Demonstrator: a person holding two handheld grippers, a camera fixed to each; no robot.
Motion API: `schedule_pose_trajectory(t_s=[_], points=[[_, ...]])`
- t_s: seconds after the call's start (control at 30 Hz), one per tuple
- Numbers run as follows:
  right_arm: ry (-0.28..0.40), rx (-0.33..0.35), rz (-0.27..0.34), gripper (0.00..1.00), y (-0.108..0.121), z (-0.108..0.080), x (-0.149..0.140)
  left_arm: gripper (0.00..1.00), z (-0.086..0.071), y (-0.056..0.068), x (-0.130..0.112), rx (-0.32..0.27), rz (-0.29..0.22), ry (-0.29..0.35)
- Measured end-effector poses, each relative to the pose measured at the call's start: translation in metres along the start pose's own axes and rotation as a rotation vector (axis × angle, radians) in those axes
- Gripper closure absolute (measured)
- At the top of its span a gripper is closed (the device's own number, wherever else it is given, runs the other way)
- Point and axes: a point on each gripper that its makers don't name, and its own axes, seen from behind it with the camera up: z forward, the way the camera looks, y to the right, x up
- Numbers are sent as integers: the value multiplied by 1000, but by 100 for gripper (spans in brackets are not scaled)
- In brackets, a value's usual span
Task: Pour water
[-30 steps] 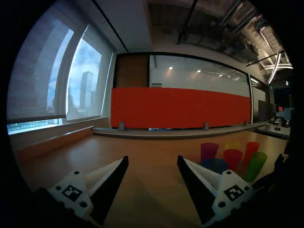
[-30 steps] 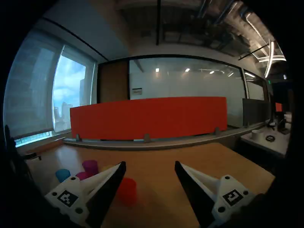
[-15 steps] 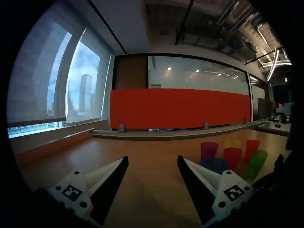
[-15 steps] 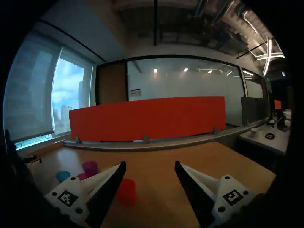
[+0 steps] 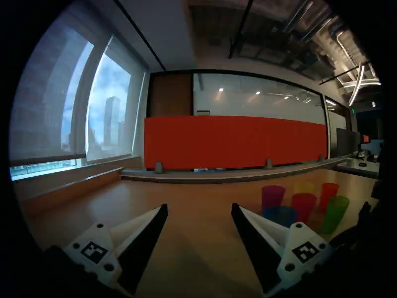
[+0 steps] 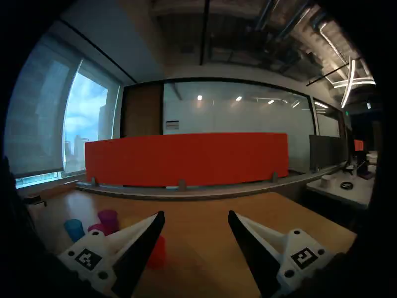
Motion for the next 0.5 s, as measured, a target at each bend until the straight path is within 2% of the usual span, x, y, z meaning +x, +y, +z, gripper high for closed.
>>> schedule_pose_trajectory(t_s=[0.5], points=[[60,11,-35,1,3,3,-24,4,0,0,1,0,1,0]])
